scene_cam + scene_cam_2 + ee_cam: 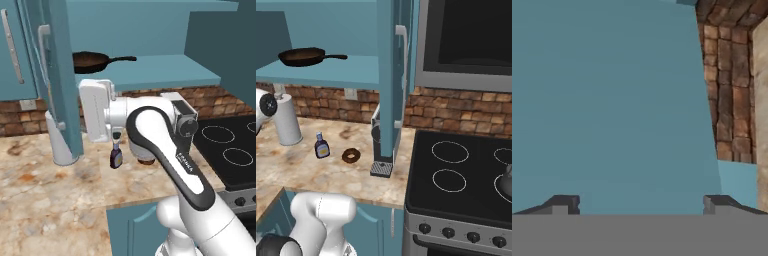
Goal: Pick the pan from the cabinet and place it on the stove. Then turn on the stove burner for the pan.
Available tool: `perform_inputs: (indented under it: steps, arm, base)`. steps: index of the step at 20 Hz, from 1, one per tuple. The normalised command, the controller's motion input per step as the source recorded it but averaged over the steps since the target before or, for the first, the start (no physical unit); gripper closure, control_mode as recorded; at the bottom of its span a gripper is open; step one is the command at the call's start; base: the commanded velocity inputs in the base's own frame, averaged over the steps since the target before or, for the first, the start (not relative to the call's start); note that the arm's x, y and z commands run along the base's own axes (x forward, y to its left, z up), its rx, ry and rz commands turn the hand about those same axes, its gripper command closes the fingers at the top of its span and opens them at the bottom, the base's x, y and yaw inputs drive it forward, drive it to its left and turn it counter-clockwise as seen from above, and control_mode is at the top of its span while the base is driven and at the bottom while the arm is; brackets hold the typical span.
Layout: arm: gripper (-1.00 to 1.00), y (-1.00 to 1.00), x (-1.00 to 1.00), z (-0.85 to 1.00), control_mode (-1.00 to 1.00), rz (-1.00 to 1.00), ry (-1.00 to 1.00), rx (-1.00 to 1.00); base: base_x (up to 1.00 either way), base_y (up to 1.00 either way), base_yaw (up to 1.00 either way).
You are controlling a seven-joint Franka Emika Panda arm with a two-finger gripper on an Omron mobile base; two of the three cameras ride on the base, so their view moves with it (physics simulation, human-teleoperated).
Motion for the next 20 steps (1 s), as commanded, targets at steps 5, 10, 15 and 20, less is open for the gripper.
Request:
perform_inputs:
  steps: [5, 10, 15, 20]
  arm:
    - [-1.00, 1.00, -0.30, -0.05, -1.00, 0.09, 0.00, 0.00]
    - [-1.00, 0.93, -0.18, -0.10, -1.00, 0.06, 0.00, 0.00]
    - [-1.00, 0.11, -0.08, -0.05, -1.00, 0.02, -0.03, -0.02]
    - [-1.00, -0.35, -0.07, 0.01, -1.00, 0.04, -0.21, 0.00]
  base:
    - [0.00, 0.00, 0.00]
    - [0.00, 0.00, 0.00]
    - [0.00, 0.00, 0.00]
    - [0.00, 0.00, 0.00]
